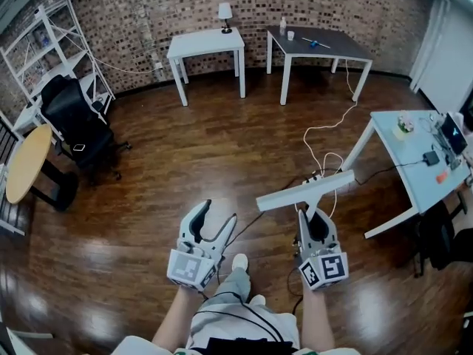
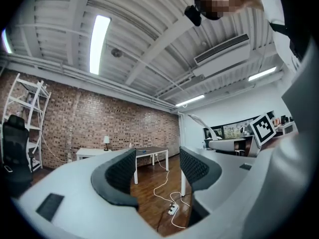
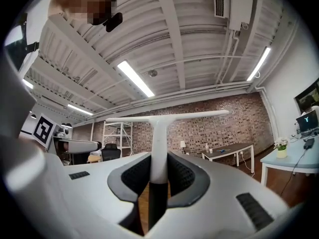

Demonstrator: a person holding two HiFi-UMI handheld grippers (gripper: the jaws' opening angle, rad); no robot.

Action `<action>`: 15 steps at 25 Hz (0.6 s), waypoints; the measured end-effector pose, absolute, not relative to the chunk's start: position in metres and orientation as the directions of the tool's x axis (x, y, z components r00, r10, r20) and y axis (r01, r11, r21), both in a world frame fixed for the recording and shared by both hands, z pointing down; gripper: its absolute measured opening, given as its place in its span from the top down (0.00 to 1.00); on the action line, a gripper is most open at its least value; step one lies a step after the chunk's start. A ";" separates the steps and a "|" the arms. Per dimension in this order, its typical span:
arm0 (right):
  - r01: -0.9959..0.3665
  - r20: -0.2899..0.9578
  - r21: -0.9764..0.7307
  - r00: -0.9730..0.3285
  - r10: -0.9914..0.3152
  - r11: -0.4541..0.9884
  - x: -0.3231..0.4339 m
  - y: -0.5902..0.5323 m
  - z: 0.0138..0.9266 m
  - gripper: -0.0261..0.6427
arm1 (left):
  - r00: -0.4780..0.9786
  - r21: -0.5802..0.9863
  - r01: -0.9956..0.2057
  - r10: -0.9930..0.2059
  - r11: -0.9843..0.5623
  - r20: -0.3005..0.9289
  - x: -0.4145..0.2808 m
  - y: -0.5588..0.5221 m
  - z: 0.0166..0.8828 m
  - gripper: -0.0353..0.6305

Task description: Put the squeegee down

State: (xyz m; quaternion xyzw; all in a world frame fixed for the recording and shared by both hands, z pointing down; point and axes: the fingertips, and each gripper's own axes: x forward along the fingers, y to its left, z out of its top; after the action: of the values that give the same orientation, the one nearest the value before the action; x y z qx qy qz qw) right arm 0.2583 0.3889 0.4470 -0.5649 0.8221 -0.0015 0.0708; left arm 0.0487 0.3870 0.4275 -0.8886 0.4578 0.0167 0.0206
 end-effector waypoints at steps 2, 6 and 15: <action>-0.921 -0.129 -0.072 -0.373 -0.919 0.384 0.248 0.354 0.447 0.82 | 0.562 -0.026 -0.827 -0.825 -0.562 -0.057 0.040 0.357 0.431 0.54; -0.902 -0.132 -0.065 -0.416 -0.900 0.427 0.228 0.272 0.446 0.82 | 0.528 -0.012 -0.848 -0.845 -0.529 -0.081 0.024 0.281 0.435 0.54; -0.871 -0.133 -0.067 -0.476 -0.869 0.487 0.167 0.120 0.433 0.82 | 0.466 0.007 -0.883 -0.876 -0.470 -0.122 -0.039 0.143 0.429 0.54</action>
State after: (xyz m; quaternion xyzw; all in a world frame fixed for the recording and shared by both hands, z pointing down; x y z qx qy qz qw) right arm 0.1673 0.1198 0.4333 -0.5065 0.8590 0.0049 0.0742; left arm -0.0388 0.1426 0.4289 -0.8557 0.5139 0.0541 0.0283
